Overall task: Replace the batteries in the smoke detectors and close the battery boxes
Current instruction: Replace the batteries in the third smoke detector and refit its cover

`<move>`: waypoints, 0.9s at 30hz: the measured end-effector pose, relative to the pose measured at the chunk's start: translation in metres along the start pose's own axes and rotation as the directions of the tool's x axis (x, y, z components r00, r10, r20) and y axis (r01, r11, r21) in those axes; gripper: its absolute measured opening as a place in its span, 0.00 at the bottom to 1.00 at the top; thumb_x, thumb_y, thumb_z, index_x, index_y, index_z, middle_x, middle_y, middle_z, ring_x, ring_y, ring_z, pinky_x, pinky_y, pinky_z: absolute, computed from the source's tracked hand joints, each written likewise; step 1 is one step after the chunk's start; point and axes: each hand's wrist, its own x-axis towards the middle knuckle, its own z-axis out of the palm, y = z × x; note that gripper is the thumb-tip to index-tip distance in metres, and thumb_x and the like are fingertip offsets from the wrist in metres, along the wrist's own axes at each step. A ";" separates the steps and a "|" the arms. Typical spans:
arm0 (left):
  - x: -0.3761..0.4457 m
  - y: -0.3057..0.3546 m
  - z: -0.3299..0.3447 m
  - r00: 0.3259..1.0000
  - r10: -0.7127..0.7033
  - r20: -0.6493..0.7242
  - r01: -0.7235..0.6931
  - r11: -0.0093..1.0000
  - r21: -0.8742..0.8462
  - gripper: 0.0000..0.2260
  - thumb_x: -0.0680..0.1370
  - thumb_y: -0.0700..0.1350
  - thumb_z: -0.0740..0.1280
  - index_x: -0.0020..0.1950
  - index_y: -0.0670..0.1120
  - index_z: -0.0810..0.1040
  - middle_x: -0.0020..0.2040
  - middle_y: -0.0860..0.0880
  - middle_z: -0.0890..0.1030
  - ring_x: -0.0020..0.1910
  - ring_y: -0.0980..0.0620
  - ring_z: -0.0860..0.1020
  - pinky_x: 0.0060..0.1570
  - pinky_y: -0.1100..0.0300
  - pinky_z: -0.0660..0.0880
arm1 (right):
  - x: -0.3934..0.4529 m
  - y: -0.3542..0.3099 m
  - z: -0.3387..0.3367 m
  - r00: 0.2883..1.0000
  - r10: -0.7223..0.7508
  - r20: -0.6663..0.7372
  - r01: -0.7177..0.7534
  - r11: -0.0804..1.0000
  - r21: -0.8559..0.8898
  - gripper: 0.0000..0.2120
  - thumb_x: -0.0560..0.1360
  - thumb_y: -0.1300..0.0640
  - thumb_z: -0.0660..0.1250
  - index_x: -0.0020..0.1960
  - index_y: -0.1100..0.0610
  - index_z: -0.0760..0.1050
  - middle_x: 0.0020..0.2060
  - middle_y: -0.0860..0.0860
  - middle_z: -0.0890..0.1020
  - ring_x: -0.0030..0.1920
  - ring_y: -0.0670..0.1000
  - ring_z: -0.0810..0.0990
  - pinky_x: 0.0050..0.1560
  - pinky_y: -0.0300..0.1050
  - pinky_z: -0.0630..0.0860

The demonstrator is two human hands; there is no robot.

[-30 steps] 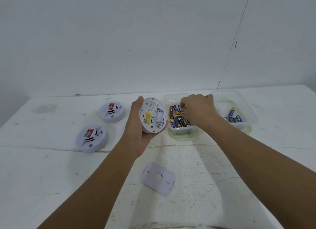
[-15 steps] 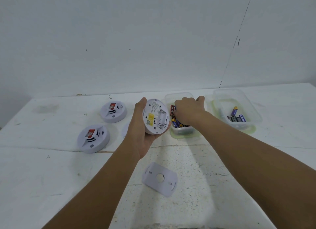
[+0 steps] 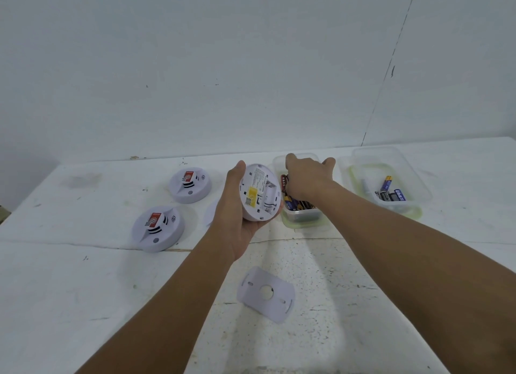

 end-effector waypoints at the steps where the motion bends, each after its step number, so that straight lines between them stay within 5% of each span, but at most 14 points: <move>1: 0.000 0.000 0.000 1.000 -0.001 0.000 0.001 1.000 -0.001 0.17 0.80 0.59 0.69 0.59 0.48 0.84 0.52 0.42 0.87 0.52 0.42 0.85 0.61 0.38 0.79 | 0.000 0.000 0.001 1.000 0.009 -0.018 -0.008 1.000 0.026 0.18 0.71 0.64 0.61 0.59 0.54 0.64 0.36 0.48 0.76 0.38 0.53 0.74 0.53 0.54 0.58; 7: -0.002 0.000 -0.003 1.000 -0.002 -0.004 0.002 1.000 -0.014 0.17 0.80 0.59 0.69 0.59 0.48 0.84 0.55 0.42 0.87 0.56 0.40 0.84 0.62 0.38 0.79 | -0.005 0.001 0.005 0.980 0.043 -0.193 -0.013 0.988 0.152 0.18 0.74 0.57 0.65 0.63 0.50 0.68 0.42 0.49 0.79 0.44 0.56 0.78 0.51 0.53 0.56; 10: -0.006 0.000 -0.005 1.000 -0.003 0.001 0.003 1.000 0.000 0.18 0.80 0.59 0.69 0.62 0.48 0.83 0.56 0.42 0.86 0.56 0.41 0.84 0.62 0.38 0.79 | -0.020 -0.001 -0.007 0.947 0.047 -0.317 0.072 0.934 0.351 0.18 0.74 0.58 0.63 0.63 0.46 0.70 0.45 0.49 0.79 0.45 0.54 0.78 0.53 0.51 0.57; 14: -0.013 -0.001 -0.007 1.000 0.002 0.019 -0.002 1.000 -0.004 0.23 0.81 0.59 0.68 0.69 0.45 0.79 0.63 0.40 0.84 0.60 0.41 0.83 0.60 0.40 0.80 | -0.058 -0.013 -0.026 0.881 0.041 -0.471 0.255 0.799 0.545 0.15 0.74 0.57 0.65 0.58 0.44 0.72 0.46 0.46 0.78 0.46 0.48 0.78 0.57 0.53 0.70; 22: -0.033 -0.014 -0.022 0.996 0.045 0.083 -0.046 0.999 0.005 0.26 0.81 0.62 0.62 0.75 0.49 0.76 0.65 0.41 0.82 0.56 0.45 0.84 0.50 0.46 0.82 | -0.131 -0.032 -0.024 0.934 0.009 -0.357 0.319 0.429 0.845 0.19 0.76 0.57 0.70 0.61 0.40 0.70 0.44 0.46 0.77 0.47 0.47 0.80 0.50 0.52 0.82; 27: -0.060 -0.032 -0.029 0.993 -0.032 0.111 0.036 0.998 -0.041 0.30 0.78 0.63 0.65 0.73 0.45 0.77 0.61 0.41 0.83 0.53 0.46 0.83 0.47 0.49 0.82 | -0.169 -0.023 0.002 0.923 0.014 -0.385 0.359 0.331 0.873 0.16 0.77 0.61 0.72 0.59 0.45 0.74 0.43 0.47 0.80 0.47 0.44 0.80 0.45 0.35 0.78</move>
